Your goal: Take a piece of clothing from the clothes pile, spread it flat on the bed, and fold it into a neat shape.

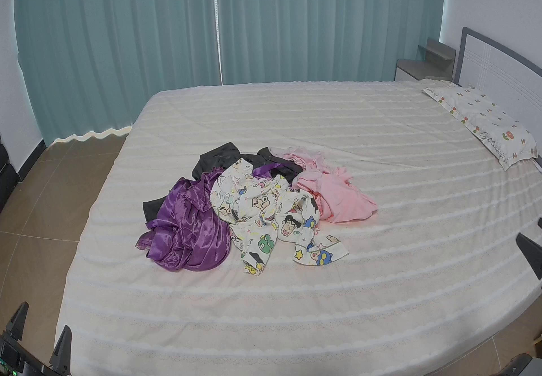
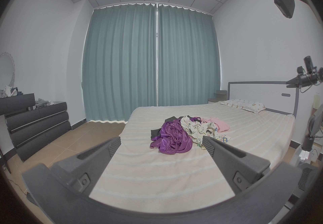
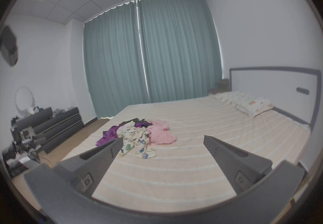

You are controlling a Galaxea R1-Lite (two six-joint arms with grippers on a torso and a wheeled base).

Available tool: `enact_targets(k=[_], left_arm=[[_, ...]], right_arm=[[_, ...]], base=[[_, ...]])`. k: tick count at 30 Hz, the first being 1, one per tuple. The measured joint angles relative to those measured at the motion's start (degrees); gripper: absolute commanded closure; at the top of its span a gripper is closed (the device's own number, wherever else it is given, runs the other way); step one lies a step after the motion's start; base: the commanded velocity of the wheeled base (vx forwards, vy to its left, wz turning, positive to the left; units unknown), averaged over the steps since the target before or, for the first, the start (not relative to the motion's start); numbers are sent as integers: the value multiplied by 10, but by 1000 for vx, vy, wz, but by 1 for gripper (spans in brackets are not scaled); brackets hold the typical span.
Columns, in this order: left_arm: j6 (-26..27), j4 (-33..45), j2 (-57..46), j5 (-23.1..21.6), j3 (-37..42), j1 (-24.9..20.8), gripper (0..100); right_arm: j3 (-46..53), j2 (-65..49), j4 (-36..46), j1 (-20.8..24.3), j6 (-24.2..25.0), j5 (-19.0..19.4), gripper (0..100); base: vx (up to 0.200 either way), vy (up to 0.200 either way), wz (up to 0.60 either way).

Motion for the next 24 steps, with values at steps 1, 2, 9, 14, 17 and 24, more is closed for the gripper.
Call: enact_targets(k=[1,2,9,14,17,24], left_arm=[[0,0,0,0,0,0,0],[0,0,0,0,0,0,0],[0,0,0,0,0,0,0],[0,0,0,0,0,0,0],[0,0,0,0,0,0,0],[0,0,0,0,0,0,0]], right_arm=[[-7,30,-11,9,10,3,0],[-12,51,-21,16,18,5,0],[-63,254,-96,59,65,17,0],[-111,402,-139,82,97,20,0],[-148,493,-164,93,119,19,0],[-238,688,-206,114,159,15,0]], base=[[0,0,0],[0,0,0],[0,0,0],[0,0,0],[0,0,0],[0,0,0]])
